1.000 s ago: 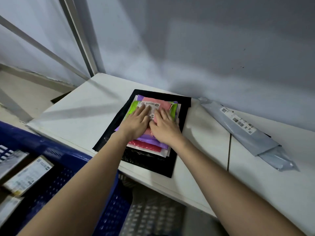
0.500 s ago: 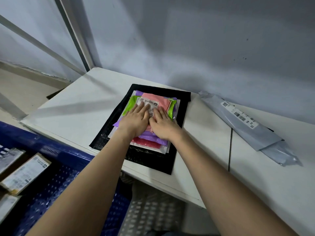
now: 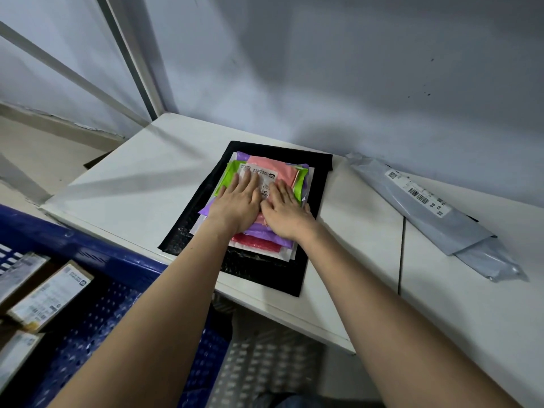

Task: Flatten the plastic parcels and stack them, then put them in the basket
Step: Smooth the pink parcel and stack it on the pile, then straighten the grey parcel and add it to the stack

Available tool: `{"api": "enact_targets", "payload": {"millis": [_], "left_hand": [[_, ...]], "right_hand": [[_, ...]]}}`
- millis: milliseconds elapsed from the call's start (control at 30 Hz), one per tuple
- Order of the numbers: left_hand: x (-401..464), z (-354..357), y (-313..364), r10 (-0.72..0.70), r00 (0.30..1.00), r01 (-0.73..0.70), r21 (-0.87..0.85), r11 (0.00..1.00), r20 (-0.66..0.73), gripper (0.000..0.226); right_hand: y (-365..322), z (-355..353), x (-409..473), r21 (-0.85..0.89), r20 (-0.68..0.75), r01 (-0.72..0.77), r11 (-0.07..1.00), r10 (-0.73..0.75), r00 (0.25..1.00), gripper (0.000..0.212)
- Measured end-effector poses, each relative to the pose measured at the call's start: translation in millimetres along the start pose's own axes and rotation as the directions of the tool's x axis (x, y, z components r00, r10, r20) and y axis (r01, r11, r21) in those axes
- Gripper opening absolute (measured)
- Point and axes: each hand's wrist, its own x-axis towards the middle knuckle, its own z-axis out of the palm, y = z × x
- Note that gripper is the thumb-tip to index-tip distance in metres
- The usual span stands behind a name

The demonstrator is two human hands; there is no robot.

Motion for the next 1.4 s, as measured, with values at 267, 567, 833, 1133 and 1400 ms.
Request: {"api": "enact_targets", "payload": {"millis": [267,567,833,1133,1400], "left_hand": [[-12.8,-15.5,13.3,-0.042,0.999,0.043,0.118,0.992,-0.01,0.053],[-27.8,-19.7,55.4,0.151,0.91,-0.106,0.134,0.985,-0.387,0.071],[-31.5,-3.5,176.0,0.103,0.918,-0.226,-0.29,0.93,-0.384,0.065],[-59.4,64.6,267.7,0.171,0.965,-0.245,-0.446,0.861,-0.199,0.046],[-55.1,77.1,260.8,0.14,0.986,-0.164,-0.431,0.887,-0.087,0.045]], "right_hand": [[2.5,-16.5,-2.6,0.228,0.028,0.056,0.972,-0.064,0.998,0.065],[42.8,-65.5,-42.2,0.239,-0.167,0.203,0.949,-0.166,0.972,0.069],[128.9,-125.4,-104.1,0.045,-0.389,-0.003,0.999,0.02,0.921,0.055],[258.2,-122.1,-173.7,0.054,-0.417,-0.313,0.948,0.306,0.856,0.065],[263.6,-108.3,-168.8,0.133,-0.376,-0.287,0.949,0.316,0.871,0.063]]}}
